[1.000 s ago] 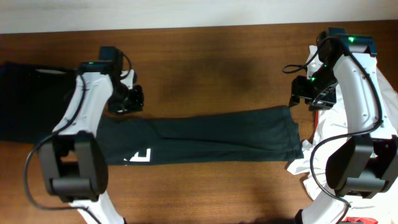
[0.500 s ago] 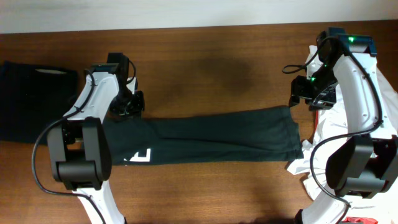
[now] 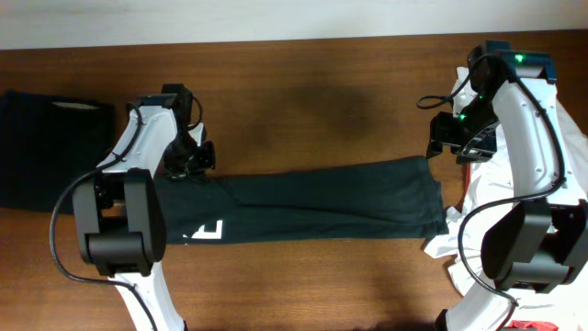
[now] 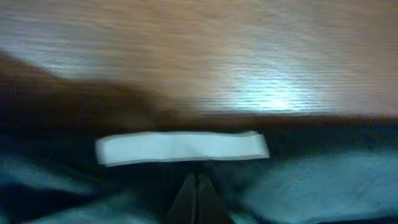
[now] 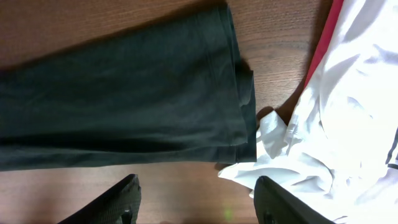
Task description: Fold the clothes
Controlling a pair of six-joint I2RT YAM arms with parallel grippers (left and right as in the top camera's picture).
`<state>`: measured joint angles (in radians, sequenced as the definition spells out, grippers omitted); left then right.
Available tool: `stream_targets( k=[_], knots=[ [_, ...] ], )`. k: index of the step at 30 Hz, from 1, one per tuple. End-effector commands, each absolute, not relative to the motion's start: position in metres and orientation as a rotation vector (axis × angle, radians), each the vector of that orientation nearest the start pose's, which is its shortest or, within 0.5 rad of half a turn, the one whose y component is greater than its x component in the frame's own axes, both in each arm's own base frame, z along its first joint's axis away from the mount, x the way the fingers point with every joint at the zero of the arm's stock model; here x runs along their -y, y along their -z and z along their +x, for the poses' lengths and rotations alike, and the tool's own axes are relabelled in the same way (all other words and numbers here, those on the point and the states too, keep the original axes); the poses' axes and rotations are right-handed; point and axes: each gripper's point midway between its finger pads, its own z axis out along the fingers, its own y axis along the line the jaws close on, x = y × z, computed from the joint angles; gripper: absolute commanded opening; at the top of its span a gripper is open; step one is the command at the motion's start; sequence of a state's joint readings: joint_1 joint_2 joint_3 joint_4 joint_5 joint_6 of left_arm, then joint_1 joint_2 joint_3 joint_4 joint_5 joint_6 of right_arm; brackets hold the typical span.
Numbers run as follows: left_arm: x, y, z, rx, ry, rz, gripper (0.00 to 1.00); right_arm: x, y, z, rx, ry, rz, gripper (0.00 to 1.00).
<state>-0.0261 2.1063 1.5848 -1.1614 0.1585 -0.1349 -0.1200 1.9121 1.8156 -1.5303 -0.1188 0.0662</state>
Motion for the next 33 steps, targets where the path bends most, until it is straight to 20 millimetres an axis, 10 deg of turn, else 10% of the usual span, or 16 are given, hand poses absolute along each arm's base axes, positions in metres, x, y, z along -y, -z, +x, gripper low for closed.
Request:
stream_targets(
  k=[1, 6, 10, 17, 33],
  knots=[
    [0.076, -0.056, 0.381, -3.180, 0.625, -0.136, 0.00, 0.020, -0.156, 0.344, -3.173, -0.199, 0.283, 0.62],
    [0.077, -0.064, 0.368, -3.224, 0.634, -0.149, 0.00, 0.020, -0.156, 0.344, -3.172, -0.199, 0.282, 0.62],
    [0.051, -0.054, 0.358, -3.297, 0.323, -0.184, 0.01, 0.020, -0.156, 0.344, -3.172, -0.199, 0.282, 0.62],
    [0.067, -0.048, 0.359, -3.296, 0.253, -0.127, 0.27, 0.020, -0.156, 0.344, -3.174, -0.199, 0.283, 0.62],
    [0.051, -0.033, 0.346, -3.327, -0.061, -0.303, 0.29, 0.020, -0.156, 0.344, -3.174, -0.199, 0.283, 0.62]
  ],
)
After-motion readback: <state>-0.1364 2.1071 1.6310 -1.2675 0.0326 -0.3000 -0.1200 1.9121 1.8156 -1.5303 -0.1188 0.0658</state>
